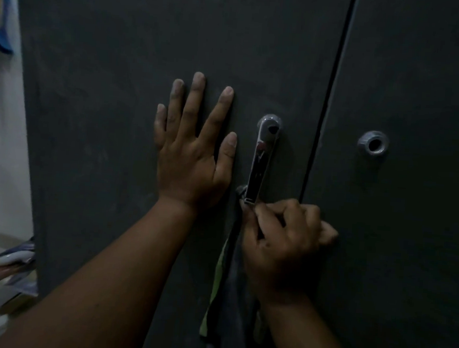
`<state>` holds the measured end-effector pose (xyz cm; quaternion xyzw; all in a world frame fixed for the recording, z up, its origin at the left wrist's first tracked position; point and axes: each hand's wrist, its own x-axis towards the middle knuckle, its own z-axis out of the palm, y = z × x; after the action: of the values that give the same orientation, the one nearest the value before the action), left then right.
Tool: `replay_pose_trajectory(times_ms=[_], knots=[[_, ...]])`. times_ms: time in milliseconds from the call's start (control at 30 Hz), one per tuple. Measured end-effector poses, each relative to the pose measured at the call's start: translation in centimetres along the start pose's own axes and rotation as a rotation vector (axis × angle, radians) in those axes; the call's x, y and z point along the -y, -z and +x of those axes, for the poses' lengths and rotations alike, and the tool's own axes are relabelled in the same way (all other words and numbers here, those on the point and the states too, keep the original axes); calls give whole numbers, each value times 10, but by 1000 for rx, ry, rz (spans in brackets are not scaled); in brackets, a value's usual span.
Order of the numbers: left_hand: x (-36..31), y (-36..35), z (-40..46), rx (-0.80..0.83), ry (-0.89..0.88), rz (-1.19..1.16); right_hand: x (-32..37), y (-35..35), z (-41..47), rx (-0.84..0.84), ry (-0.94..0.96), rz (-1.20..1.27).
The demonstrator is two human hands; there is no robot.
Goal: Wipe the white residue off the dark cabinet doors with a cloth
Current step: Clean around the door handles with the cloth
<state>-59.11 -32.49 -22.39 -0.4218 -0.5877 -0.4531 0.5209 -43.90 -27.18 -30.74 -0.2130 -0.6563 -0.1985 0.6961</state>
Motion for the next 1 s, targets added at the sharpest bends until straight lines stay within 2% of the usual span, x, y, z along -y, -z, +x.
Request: replay_pose_trajectory(times_ms=[100, 200, 300, 433, 533, 700, 867, 1000], knots=[[1, 2, -2, 19, -9, -1, 1, 1, 7, -70, -69, 7], [0, 4, -1, 18, -4, -23, 19, -2, 7, -106, -332, 106], [2, 9, -4, 0, 8, -157, 35, -2, 6, -112, -501, 226], [2, 21, -44, -23, 52, -284, 38, 1, 10, -103, -613, 362], [-13, 28, -82, 42, 109, -459, 38, 1, 11, -86, -677, 460], [-47, 27, -110, 79, 205, -524, 29, 6, 15, 27, -675, 543], [-72, 14, -112, -51, 363, -497, 16, 20, 20, 253, -623, 602], [-75, 1, -116, -136, 367, -463, 7, 31, 32, 394, -608, 642]])
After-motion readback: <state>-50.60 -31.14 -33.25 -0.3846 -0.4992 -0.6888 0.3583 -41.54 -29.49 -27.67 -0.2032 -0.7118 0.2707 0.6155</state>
